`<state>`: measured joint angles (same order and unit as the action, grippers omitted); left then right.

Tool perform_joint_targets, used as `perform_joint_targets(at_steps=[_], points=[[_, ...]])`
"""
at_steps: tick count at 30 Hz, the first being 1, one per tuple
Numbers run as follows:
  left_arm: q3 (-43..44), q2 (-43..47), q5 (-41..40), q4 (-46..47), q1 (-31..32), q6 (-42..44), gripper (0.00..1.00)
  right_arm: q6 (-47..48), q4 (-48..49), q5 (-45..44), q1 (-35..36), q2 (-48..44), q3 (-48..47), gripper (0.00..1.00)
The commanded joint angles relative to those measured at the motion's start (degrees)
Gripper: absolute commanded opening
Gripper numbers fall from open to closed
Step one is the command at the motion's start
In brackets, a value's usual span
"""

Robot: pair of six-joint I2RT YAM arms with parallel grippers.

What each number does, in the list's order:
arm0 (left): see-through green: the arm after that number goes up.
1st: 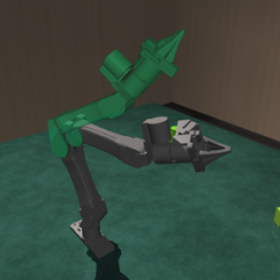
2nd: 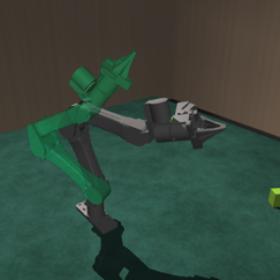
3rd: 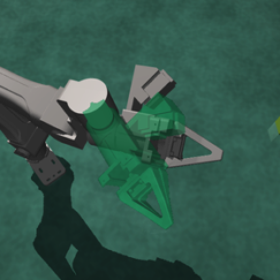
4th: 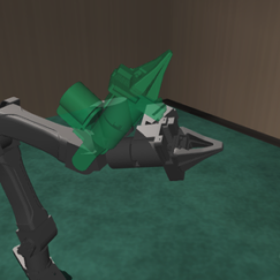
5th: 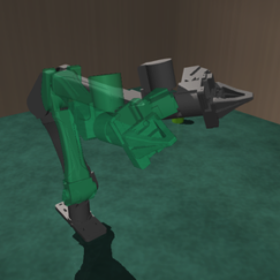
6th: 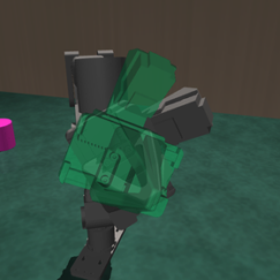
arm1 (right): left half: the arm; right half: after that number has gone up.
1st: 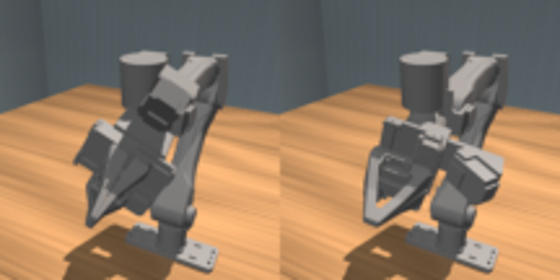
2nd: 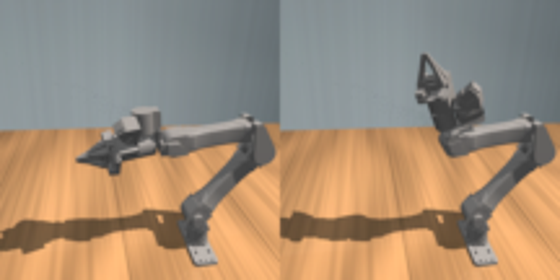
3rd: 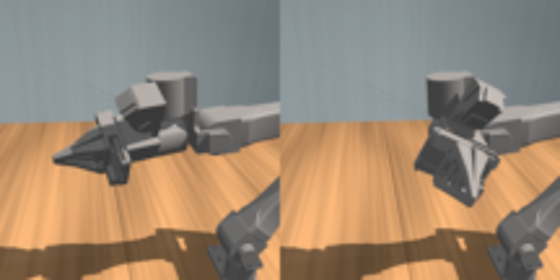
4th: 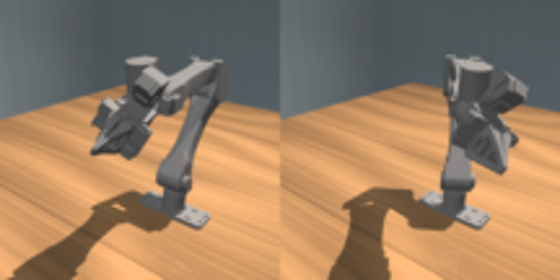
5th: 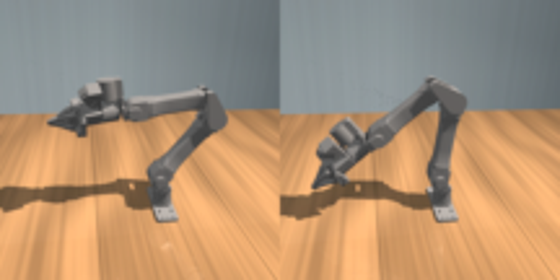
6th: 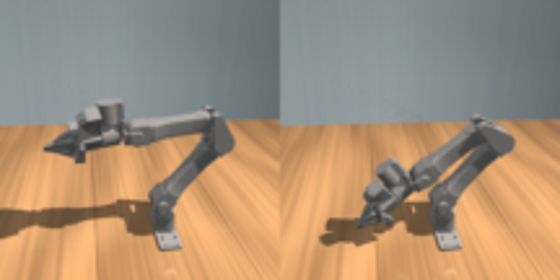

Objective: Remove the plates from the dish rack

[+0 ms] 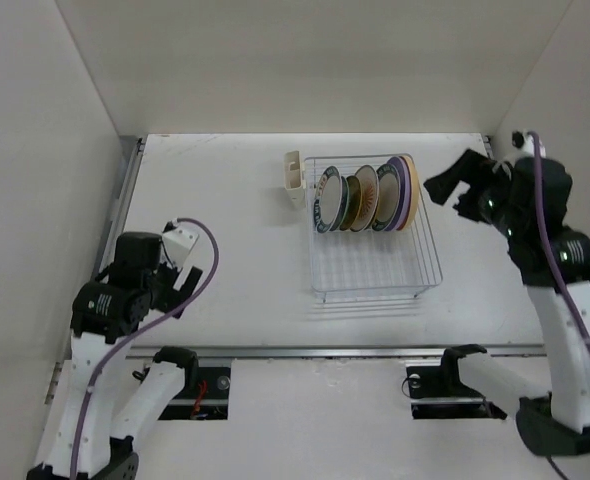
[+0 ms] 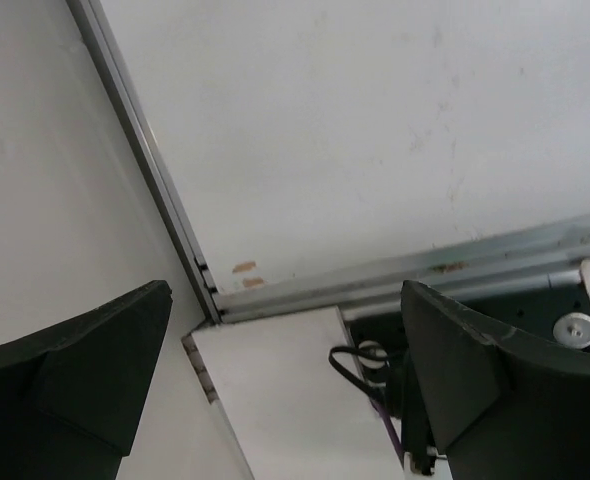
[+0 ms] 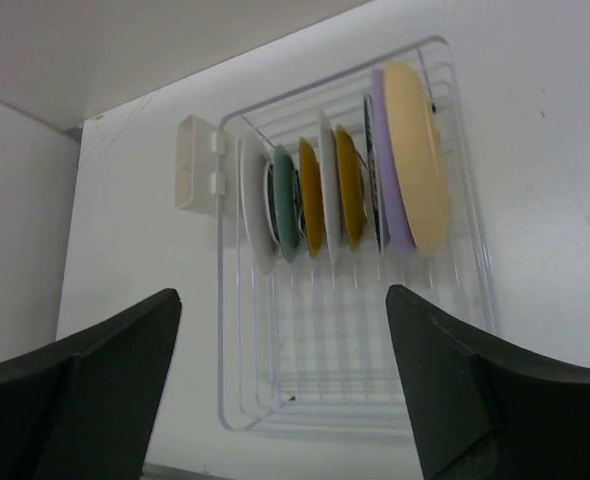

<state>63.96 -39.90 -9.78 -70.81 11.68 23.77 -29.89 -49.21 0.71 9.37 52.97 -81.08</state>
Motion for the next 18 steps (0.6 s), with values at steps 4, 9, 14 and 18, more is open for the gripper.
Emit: perform_joint_targets(at_steps=[4,9,14,18], points=[[7.4,-12.7,0.3,12.5,0.4,-1.6,0.99,6.5,5.1,0.2,8.1,22.8,-18.7,0.79],[10.5,-24.6,-1.1,16.7,0.4,-1.3,0.99,9.1,-2.1,-14.8,18.7,39.4,-33.2,0.7],[15.5,-30.2,6.2,16.1,0.4,-9.0,0.99,6.8,-2.4,-18.4,21.5,50.6,-35.7,0.59],[16.1,-31.0,7.2,16.1,0.4,-11.9,0.99,5.1,-1.4,-18.5,21.5,55.8,-35.7,0.56]])
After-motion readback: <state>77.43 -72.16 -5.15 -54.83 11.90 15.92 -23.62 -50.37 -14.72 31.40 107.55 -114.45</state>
